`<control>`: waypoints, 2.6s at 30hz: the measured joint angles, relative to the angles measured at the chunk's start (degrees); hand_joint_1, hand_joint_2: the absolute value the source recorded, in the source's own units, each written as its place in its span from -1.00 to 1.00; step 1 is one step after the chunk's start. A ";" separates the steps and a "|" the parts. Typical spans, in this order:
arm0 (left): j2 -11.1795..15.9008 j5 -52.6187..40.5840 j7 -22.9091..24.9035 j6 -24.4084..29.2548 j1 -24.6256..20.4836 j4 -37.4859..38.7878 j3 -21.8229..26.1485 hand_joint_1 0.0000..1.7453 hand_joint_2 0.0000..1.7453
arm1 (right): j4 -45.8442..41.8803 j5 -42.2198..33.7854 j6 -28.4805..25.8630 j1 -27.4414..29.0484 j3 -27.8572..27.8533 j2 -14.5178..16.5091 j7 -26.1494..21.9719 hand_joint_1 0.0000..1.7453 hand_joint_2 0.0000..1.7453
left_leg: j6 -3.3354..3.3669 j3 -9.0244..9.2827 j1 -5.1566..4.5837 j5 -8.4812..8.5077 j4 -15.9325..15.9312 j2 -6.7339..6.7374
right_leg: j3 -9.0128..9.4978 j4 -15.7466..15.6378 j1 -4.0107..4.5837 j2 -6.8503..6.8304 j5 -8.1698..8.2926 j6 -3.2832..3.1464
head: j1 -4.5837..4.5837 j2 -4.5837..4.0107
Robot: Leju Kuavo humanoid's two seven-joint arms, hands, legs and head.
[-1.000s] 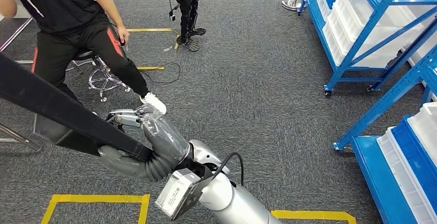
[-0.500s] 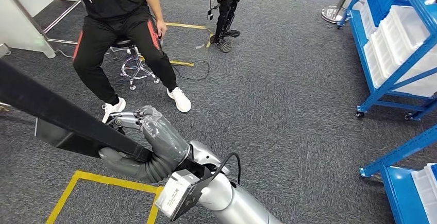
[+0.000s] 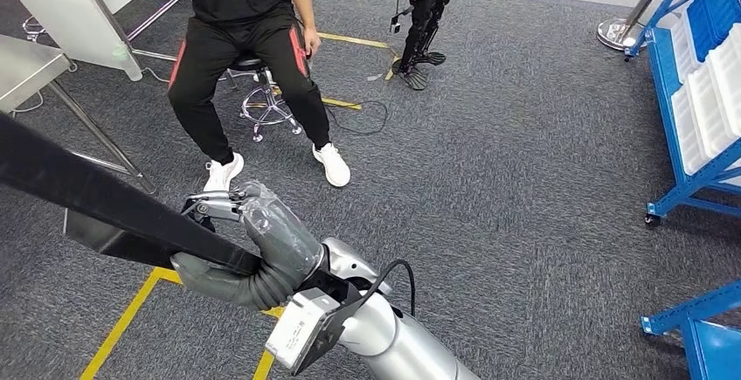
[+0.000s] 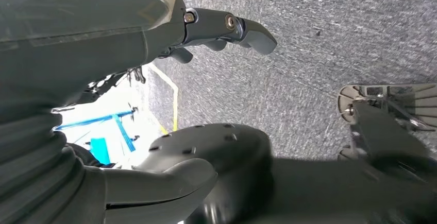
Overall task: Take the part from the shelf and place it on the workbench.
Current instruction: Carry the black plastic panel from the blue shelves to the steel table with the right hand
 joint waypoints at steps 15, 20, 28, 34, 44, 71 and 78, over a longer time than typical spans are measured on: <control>-1.86 -2.10 0.00 0.53 -1.36 -0.10 -0.24 -1.00 1.00 | -0.59 -1.67 0.32 0.67 -1.63 -3.09 -0.69 1.00 1.00 | 2.29 2.49 -0.23 0.89 -3.87 -7.84 | -3.12 4.45 -0.44 5.53 -0.80 3.14 | 0.11 0.00; -1.93 -2.40 0.00 0.12 -1.35 -0.15 -0.33 -1.00 1.00 | -0.90 -1.97 0.15 0.71 -2.03 -4.31 -0.95 1.00 1.00 | 0.62 1.90 0.10 0.58 -3.52 -9.42 | -0.87 0.05 -0.56 5.81 1.05 1.26 | 0.03 0.00; -2.10 -3.45 0.01 -0.56 -1.71 -0.16 -0.95 -1.00 1.00 | -1.33 -1.95 -0.49 1.12 -2.22 -5.30 -1.21 1.00 1.00 | -0.47 -4.90 0.41 -4.04 9.32 -2.58 | -0.25 -0.23 -0.11 1.35 0.58 -0.52 | -0.21 0.00; -2.09 -4.26 -0.01 -1.03 -3.05 -0.40 -1.48 -1.00 1.00 | -2.77 -1.68 -1.10 1.44 -2.50 -5.65 -0.66 1.00 1.00 | 1.47 1.51 -0.94 0.48 -3.28 0.42 | 0.35 -0.32 0.71 -1.70 -0.20 0.65 | -0.12 0.00; -2.31 -4.70 0.09 -1.42 -3.22 -0.61 -1.72 -1.00 1.00 | -3.89 -1.32 -1.44 2.73 -2.62 -6.94 0.20 1.00 1.00 | 2.62 2.59 -0.05 1.21 -4.46 -6.53 | -5.87 10.52 -0.23 3.75 -3.12 2.80 | -0.06 0.00; -2.28 -4.82 0.13 -1.32 -2.52 -0.63 -1.70 -1.00 1.00 | -4.77 -0.82 -1.72 3.46 -2.95 -6.89 0.29 1.00 1.00 | 2.98 2.20 -0.45 1.27 -4.38 -3.72 | -6.01 13.40 0.37 2.95 -6.26 0.88 | -0.10 0.00; -2.34 -4.91 0.13 -1.33 -2.27 -0.62 -1.70 -1.00 1.00 | -4.85 -0.78 -1.77 3.88 -2.95 -7.26 0.30 1.00 1.00 | 1.84 1.96 -0.46 0.95 -3.68 -8.57 | -0.84 0.57 -0.56 6.76 0.34 2.84 | -0.14 0.00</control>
